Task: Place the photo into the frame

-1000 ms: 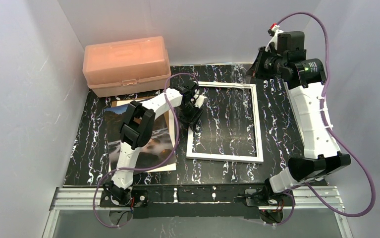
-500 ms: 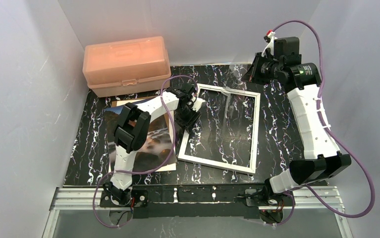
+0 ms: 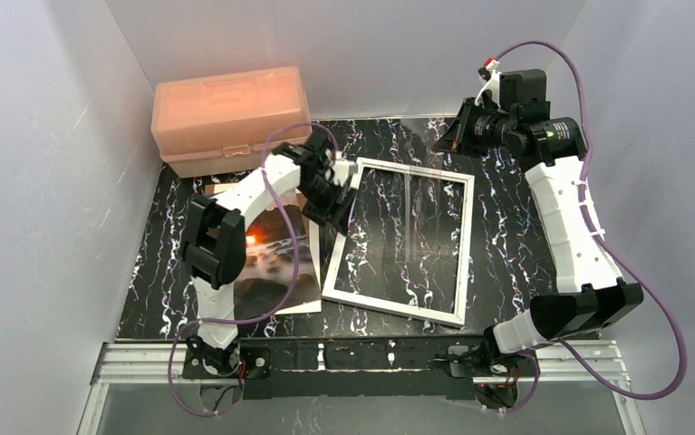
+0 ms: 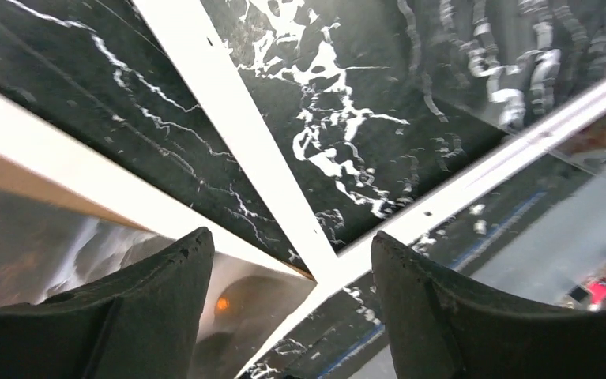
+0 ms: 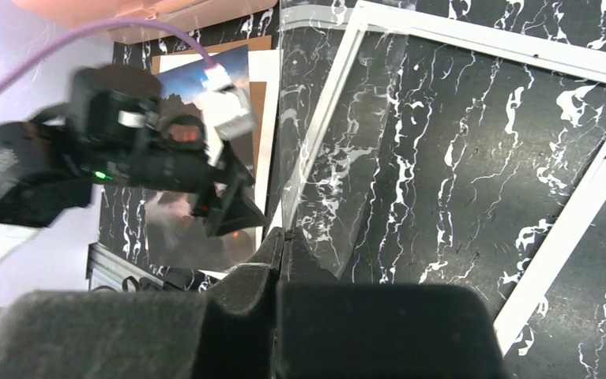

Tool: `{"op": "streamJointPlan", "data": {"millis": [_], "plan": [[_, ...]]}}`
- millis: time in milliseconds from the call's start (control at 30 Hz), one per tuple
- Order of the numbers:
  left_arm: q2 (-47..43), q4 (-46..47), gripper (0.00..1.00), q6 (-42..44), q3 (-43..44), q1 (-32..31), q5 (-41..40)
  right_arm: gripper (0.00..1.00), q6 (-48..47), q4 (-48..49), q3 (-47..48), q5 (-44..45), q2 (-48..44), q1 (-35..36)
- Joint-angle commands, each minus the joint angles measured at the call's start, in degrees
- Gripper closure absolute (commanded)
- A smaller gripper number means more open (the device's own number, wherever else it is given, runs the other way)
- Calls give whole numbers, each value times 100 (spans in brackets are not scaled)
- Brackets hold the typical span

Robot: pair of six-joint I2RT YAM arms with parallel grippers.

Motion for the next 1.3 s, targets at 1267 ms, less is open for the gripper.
{"op": "streamJointPlan", "data": {"millis": [1267], "plan": [[-2681,-1859,2,1063,-87,2781,-795,99,70,481,-1451,-20,-133,681]]}}
